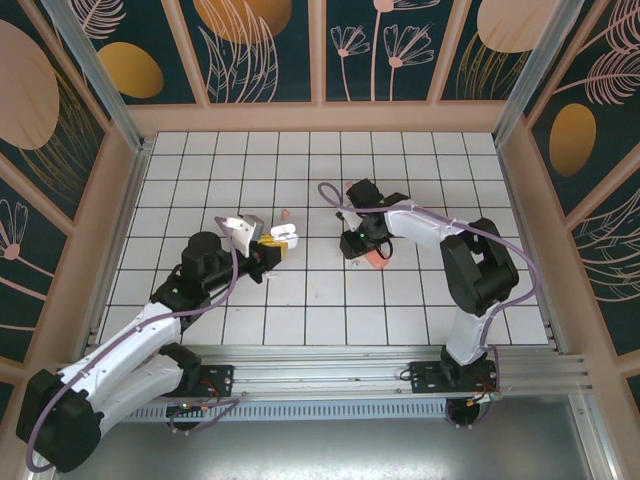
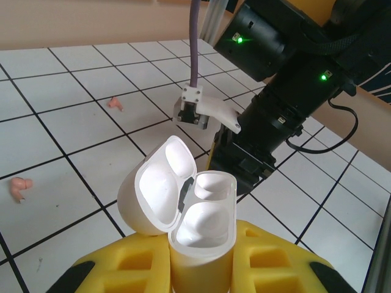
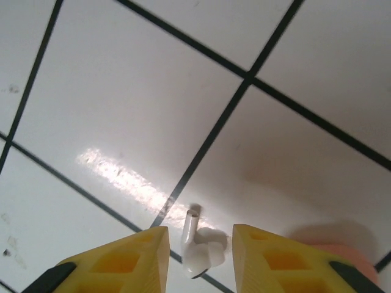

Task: Insert the wireless bluetooth earbuds into the charging case

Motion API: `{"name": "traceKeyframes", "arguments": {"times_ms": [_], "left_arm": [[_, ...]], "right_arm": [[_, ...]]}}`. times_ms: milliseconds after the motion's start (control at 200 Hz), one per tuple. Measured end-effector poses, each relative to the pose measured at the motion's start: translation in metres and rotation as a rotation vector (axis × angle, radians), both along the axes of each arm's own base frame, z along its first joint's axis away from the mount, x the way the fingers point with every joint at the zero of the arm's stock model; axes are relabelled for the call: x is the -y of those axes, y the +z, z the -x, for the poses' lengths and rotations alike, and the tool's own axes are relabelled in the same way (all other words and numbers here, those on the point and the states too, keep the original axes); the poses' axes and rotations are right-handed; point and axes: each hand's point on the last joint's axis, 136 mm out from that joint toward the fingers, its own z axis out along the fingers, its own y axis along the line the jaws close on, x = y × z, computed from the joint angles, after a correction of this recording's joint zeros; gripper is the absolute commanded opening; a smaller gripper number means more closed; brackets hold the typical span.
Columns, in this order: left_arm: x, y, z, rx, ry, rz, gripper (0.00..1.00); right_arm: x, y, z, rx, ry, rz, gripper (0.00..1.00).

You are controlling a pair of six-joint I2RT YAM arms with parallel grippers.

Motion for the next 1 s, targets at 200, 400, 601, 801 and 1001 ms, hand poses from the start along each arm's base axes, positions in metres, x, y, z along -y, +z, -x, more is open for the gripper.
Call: {"name": "traceKeyframes", "arguments": {"times_ms": [200, 400, 601, 801, 1001], "left_arm": [[0.0, -0.001, 0.0, -0.004, 0.0, -0.002, 0.0], [0.003, -0.01, -0.004, -0.025, 0.0, -0.013, 0.0], [0.007, -0.02, -0.008, -0.057, -0.011, -0.029, 0.0], [0.008, -0.013, -0.007, -0.053, -0.014, -0.01, 0.0], [0.005, -0.003, -0.006, -0.023, -0.005, 0.006, 0.0]], "right_arm": [[0.012, 0.025, -0.015, 0.036, -0.29, -0.026, 0.3], [0.008, 0.065, 0.023, 0.082, -0.577, -0.245, 0.3], [-0.003, 0.04, 0.032, 0.049, -0.665, -0.19, 0.09], [-0.002, 0.017, 0.004, 0.065, -0.734, -0.093, 0.0], [0.005, -0.006, -0.011, 0.046, -0.764, -0.037, 0.0]]}}
